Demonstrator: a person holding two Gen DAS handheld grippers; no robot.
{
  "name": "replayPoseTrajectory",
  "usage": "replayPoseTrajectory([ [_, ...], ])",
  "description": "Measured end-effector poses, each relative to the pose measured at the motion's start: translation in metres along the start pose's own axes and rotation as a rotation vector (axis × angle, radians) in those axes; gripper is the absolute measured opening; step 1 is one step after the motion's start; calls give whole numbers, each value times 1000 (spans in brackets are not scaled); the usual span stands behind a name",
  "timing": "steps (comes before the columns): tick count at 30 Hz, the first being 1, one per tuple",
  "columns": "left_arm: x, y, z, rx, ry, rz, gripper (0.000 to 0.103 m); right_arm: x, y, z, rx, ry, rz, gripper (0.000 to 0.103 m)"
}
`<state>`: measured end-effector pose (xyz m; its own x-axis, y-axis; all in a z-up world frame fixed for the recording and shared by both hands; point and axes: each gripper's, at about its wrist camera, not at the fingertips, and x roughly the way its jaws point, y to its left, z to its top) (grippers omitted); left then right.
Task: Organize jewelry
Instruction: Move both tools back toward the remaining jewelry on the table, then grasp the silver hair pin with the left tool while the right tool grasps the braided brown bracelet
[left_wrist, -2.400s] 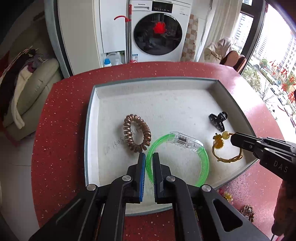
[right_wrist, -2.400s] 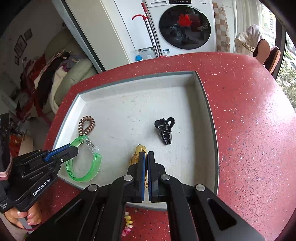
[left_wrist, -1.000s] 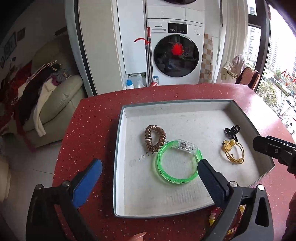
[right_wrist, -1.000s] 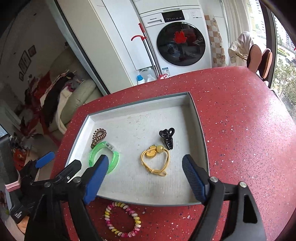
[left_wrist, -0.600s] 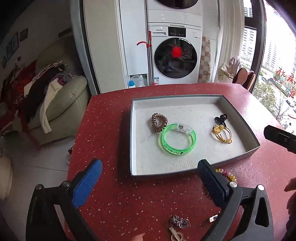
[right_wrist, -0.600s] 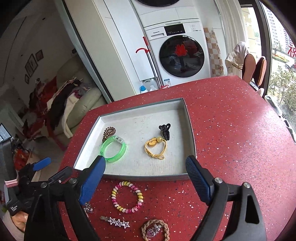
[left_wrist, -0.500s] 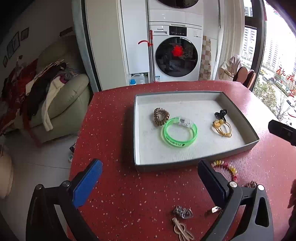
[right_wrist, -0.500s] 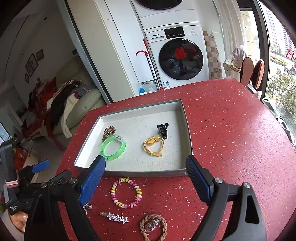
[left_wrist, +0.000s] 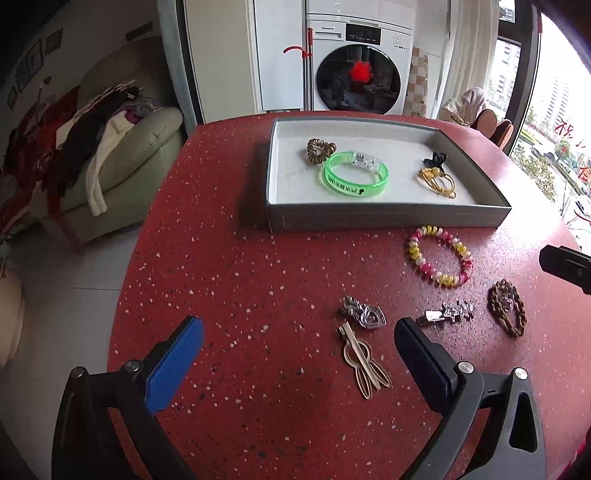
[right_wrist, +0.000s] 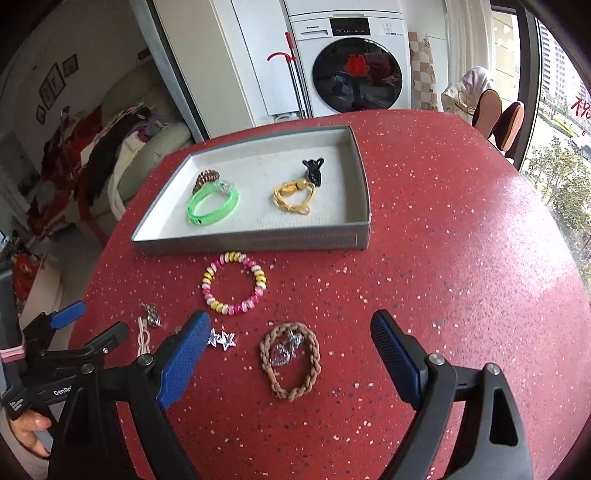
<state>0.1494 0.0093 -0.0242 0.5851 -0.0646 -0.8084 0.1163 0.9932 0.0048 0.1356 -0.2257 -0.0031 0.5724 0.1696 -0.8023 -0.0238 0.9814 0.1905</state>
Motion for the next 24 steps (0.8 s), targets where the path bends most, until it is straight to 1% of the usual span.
replayPoseTrajectory([
  [6, 5, -6, -13, -8, 23, 18, 103, 5, -11, -19, 24, 38, -36, 90],
  [11, 10, -7, -16, -16, 32, 31, 103, 7, -23, -22, 51, 49, -69, 90],
  [14, 11, -8, -15, -18, 34, 35, 103, 8, -25, -22, 43, 53, -85, 82],
  [16, 12, -10, -15, -13, 30, 40, 103, 10, -25, -22, 43, 62, -87, 73],
  [18, 12, -11, -15, -7, 27, 43, 103, 12, -25, -23, 42, 70, -87, 67],
  [21, 13, -14, -15, 0, 24, 48, 103, 16, -21, -24, 26, 81, -90, 62],
  [24, 14, -14, -14, 0, 24, 49, 103, 19, -16, -26, 2, 89, -101, 60],
])
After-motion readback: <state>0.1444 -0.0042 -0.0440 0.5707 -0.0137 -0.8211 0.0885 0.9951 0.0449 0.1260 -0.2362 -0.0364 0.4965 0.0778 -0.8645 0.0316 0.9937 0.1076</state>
